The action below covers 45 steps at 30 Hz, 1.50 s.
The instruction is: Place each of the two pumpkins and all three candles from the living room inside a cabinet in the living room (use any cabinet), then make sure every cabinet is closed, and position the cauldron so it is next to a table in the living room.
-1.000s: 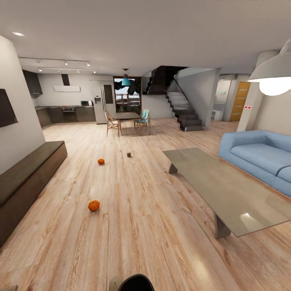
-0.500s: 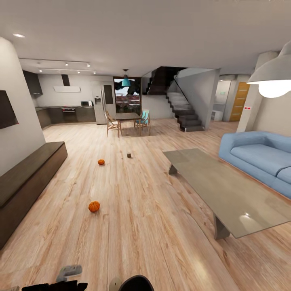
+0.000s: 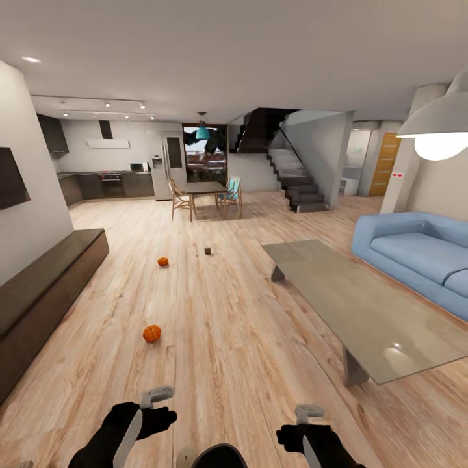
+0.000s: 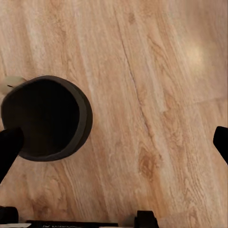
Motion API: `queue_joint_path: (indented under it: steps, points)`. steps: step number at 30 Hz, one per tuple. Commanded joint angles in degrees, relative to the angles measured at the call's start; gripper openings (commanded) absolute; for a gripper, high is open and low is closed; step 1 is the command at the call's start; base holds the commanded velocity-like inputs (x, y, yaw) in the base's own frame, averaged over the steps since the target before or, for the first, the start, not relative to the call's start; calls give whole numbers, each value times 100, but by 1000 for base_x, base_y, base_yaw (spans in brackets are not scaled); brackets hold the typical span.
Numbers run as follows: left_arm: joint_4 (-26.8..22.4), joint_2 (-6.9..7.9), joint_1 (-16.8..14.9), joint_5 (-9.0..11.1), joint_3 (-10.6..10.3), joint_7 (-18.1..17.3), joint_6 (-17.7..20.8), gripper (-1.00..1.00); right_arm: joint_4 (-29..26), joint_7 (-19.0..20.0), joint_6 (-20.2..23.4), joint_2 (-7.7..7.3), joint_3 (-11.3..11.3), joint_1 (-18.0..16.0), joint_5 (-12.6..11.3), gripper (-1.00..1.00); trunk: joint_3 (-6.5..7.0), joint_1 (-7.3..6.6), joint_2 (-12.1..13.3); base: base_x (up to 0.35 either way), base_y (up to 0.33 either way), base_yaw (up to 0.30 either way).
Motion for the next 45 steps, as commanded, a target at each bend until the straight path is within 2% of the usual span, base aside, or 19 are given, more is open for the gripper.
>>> queue_joint_path:
  steps: [1, 2, 5, 7, 10, 16, 19, 25, 35, 45]
  points:
    - [108, -28, -49, 35, 24, 23, -36, 100, 152, -36, -20, 49, 38, -117, 7, 100, 9, -22, 35, 0, 0, 0]
    - [324, -103, -134, 37, 24, 61, -256, 100, 504, -61, -162, 142, 126, -359, 7, 100, 27, -44, 75, 0, 0, 0]
    - [511, -172, -197, 41, 15, 92, -577, 100, 835, -109, -302, 212, 289, -586, 4, 100, 81, -110, 195, 0, 0, 0]
    - [571, -168, -210, 39, 14, 98, -688, 100, 964, -131, -396, 226, 370, -652, 1, 100, 117, -154, 275, 0, 0, 0]
    - [645, -165, -217, 45, 21, 94, -750, 100, 1118, -141, -502, 232, 412, -683, -1, 100, 171, -220, 396, 0, 0, 0]
    - [737, -157, -212, 54, 55, 3, -828, 100, 1231, -142, -569, 228, 439, -697, -9, 100, 171, -220, 396, 0, 0, 0]
    - [749, -147, -200, 37, 35, 7, -1039, 100, 1238, -136, -590, 228, 441, -698, -24, 100, 171, -220, 396, 0, 0, 0]
    - [1099, -145, -194, -10, 25, 12, -1230, 100, 1240, -123, -773, 228, 442, -698, -39, 100, 171, -220, 396, -66, 18, 0]
    - [1139, -144, -193, -22, -28, 53, -1417, 100, 1240, -118, -923, 228, 442, -698, -45, 100, 171, -220, 396, -8, 3, 0]
    - [1140, -143, -193, -22, -29, 56, -1433, 100, 1226, -88, -968, 228, 442, -698, -65, 100, -9, 0, -5, 0, 0, 0]
